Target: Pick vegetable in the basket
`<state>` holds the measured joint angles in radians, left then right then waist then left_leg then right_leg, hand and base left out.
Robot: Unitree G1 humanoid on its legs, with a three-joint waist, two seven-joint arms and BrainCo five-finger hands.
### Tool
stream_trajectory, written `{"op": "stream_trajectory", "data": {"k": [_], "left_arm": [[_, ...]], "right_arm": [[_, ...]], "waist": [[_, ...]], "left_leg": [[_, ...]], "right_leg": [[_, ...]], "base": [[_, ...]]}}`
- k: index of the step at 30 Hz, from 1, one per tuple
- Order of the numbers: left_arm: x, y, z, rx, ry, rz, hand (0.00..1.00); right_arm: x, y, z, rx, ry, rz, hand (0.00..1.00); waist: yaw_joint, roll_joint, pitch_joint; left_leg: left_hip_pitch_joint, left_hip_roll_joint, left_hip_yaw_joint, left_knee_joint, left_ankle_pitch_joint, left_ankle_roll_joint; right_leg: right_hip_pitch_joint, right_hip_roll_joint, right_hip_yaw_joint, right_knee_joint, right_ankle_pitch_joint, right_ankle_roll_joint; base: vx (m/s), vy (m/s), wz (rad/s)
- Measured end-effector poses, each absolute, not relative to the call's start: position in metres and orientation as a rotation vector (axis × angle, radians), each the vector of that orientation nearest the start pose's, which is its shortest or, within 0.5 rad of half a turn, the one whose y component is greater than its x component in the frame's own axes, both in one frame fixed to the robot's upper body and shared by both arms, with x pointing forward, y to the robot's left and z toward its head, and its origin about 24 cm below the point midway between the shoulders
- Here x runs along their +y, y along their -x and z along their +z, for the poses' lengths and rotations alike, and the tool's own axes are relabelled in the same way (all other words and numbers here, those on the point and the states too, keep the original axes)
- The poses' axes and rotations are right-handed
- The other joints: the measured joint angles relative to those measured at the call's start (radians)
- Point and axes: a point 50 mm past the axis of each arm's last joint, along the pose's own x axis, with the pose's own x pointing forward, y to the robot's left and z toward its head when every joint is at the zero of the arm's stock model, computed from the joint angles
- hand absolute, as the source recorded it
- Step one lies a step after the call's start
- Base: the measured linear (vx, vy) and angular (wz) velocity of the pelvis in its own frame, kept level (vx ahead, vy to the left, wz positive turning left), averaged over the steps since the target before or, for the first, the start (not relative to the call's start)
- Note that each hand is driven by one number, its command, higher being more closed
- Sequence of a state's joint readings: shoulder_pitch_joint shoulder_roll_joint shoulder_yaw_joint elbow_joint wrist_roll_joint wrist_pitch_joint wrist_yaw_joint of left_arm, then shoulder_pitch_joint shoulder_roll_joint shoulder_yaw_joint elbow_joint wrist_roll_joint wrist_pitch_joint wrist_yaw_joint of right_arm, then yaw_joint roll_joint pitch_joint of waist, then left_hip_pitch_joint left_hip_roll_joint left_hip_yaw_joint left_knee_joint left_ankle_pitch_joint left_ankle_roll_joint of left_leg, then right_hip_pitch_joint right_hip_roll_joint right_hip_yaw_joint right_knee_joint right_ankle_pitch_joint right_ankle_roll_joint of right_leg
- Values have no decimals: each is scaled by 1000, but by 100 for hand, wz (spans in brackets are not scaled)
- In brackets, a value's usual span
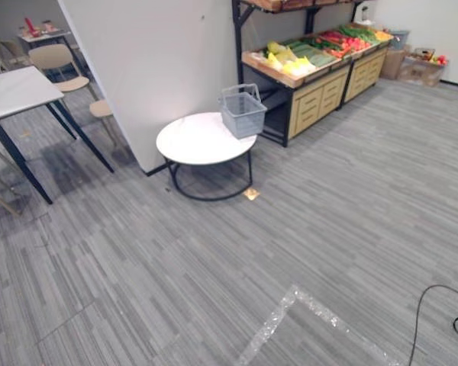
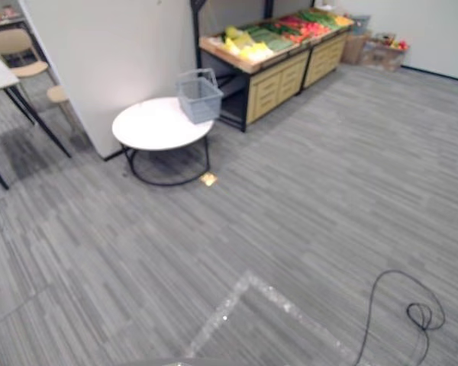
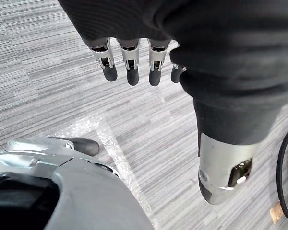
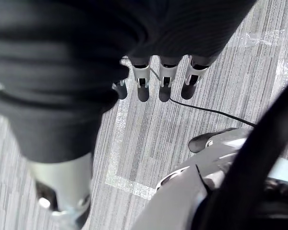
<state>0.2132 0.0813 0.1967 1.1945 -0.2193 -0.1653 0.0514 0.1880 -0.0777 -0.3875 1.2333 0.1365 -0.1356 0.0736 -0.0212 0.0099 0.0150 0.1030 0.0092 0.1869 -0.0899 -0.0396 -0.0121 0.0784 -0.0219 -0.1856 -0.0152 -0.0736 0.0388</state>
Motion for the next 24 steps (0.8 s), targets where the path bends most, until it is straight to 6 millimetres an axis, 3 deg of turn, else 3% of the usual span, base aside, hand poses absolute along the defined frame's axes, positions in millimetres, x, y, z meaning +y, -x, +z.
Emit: {"op": "stream_trajectory", "data": {"k": [10,24], "left_arm": [[211,-27,-171,1172,212,519,0],[211,-29,-171,1169,209,505,0]], "right_arm": [[-215,-32,-171,1153,-316,-504,0],[-216,-36,-171,1135,-338,-530,0]], "waist": [[-1,-7,40],[-1,-9,53]], "left_leg": [[44,5,39,-1,-22,-34],[47,9,46,-4,-20,-30]], "right_leg": [[48,4,-1,-22,-1,4],[46,7,-8,-22,-5,12]], "base": [[58,-22,-7],[-49,-26,0]]}}
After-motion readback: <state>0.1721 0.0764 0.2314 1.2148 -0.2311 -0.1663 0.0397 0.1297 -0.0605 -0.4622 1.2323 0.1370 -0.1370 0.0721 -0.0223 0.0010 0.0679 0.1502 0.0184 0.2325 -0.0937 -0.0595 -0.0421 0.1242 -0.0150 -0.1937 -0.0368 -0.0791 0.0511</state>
